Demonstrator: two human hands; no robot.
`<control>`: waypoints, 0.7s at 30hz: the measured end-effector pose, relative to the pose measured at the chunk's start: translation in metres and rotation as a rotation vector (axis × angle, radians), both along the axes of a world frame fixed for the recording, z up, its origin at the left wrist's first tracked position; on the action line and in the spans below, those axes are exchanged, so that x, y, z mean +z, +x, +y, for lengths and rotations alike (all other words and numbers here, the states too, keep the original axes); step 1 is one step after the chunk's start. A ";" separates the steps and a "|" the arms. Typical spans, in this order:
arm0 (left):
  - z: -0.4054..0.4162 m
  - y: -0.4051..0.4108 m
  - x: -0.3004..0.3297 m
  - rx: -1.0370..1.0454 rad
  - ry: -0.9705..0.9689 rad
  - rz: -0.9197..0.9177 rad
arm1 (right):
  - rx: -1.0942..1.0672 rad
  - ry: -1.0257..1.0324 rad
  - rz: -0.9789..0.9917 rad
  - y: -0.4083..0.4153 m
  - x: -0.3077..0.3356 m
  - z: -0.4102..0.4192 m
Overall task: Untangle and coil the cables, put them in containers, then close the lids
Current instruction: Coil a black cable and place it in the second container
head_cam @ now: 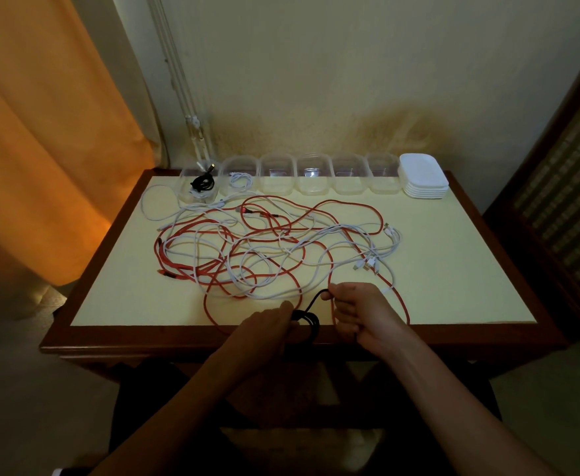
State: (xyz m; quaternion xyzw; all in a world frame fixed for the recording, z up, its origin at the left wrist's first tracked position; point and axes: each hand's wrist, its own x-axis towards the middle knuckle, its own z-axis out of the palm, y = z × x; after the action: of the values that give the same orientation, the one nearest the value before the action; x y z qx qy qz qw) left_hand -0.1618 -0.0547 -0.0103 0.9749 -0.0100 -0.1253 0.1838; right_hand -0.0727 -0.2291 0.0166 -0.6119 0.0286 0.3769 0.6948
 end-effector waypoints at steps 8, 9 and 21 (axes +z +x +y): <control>0.004 0.008 0.012 0.122 -0.337 -0.102 | 0.023 -0.411 -0.717 -0.011 -0.016 -0.005; 0.003 0.008 0.015 0.139 -0.374 -0.126 | 0.042 -0.395 -0.747 -0.015 -0.017 -0.004; 0.005 0.017 0.010 0.149 -0.292 -0.123 | 0.196 -0.526 -1.316 -0.021 -0.011 0.000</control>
State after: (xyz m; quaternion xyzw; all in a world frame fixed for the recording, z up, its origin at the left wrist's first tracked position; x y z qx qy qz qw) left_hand -0.1451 -0.0500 -0.0002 0.9416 0.0331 -0.0488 0.3314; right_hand -0.0933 -0.2288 0.0059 -0.8594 -0.3618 -0.0291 0.3600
